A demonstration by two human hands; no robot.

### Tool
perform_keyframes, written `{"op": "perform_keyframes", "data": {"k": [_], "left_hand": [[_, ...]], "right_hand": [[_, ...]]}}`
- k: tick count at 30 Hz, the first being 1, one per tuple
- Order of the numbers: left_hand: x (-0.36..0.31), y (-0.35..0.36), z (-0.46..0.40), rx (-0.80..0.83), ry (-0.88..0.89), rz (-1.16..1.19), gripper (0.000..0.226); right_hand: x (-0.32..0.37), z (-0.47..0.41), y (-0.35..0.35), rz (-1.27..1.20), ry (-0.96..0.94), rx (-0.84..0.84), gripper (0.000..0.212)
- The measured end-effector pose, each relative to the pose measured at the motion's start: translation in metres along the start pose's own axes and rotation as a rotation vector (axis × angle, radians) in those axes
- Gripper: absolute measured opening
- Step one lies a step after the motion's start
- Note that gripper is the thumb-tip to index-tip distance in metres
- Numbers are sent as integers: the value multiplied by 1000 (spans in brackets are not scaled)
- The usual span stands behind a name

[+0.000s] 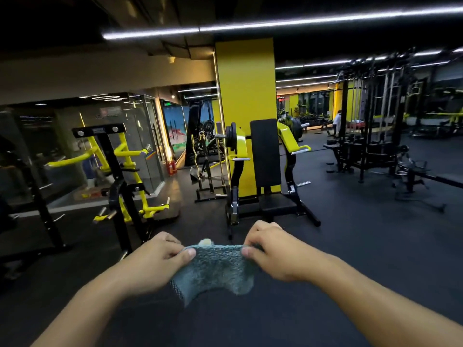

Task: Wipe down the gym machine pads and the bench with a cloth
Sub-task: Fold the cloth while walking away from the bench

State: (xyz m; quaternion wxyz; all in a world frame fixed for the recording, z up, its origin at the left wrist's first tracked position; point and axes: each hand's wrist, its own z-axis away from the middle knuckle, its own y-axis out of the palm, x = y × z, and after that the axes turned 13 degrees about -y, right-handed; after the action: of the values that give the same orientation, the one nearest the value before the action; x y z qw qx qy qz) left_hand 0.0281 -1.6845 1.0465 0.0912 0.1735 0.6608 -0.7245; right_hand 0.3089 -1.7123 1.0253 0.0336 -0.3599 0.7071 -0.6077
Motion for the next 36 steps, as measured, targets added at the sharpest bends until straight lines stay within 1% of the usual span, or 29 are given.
{"op": "perform_keyframes", "data": {"k": [2,4,5,7,9,10,12,14,15,16,18,21,23,25,27,30,32,36], "left_hand": [[9,-1,-1,19,38,89,54],[16,1,-4,-31,95,224,61],[18,3,-3,-60,115,325,60],[15,9,0,-63,94,621,52],[9,15,2,1,43,892,51],[7,17,2,37,24,992,51],[3,18,5,56,-9,1106,46],[5,17,6,56,-40,1172,41],[8,16,8,76,-46,1207,40],[12,16,9,108,-43,1235,39],[24,16,13,195,-34,1262,37],[43,18,16,340,-33,1277,35],[52,21,12,330,-77,1284,36],[54,24,7,253,-141,1276,33],[46,27,3,215,-160,1271,27],[26,26,-2,201,-128,1260,27],[9,23,-3,203,-85,1244,30],[-19,28,-11,242,-6,1192,33]], "right_hand": [[4,-2,2,-2,1,1,23],[7,-2,4,-45,33,-21,28],[7,-2,3,-94,64,-43,32],[10,-2,1,-216,109,-117,40],[16,-2,-1,-414,122,-200,46],[21,-3,-4,-511,130,-218,48],[26,-4,-8,-621,138,-186,43],[24,-2,-12,-658,137,-103,29],[22,-1,-12,-670,140,-78,26],[20,1,-12,-694,147,-70,25],[18,3,-11,-819,188,-96,25],[13,6,-9,-1020,264,-112,34],[11,4,-7,-1091,306,-137,36],[13,-4,-3,-1113,340,-220,30],[19,-16,4,-1061,372,-319,24],[33,-37,17,-904,385,-452,13],[44,-49,26,-838,318,-511,11],[56,-65,39,-676,155,-537,13]]}}
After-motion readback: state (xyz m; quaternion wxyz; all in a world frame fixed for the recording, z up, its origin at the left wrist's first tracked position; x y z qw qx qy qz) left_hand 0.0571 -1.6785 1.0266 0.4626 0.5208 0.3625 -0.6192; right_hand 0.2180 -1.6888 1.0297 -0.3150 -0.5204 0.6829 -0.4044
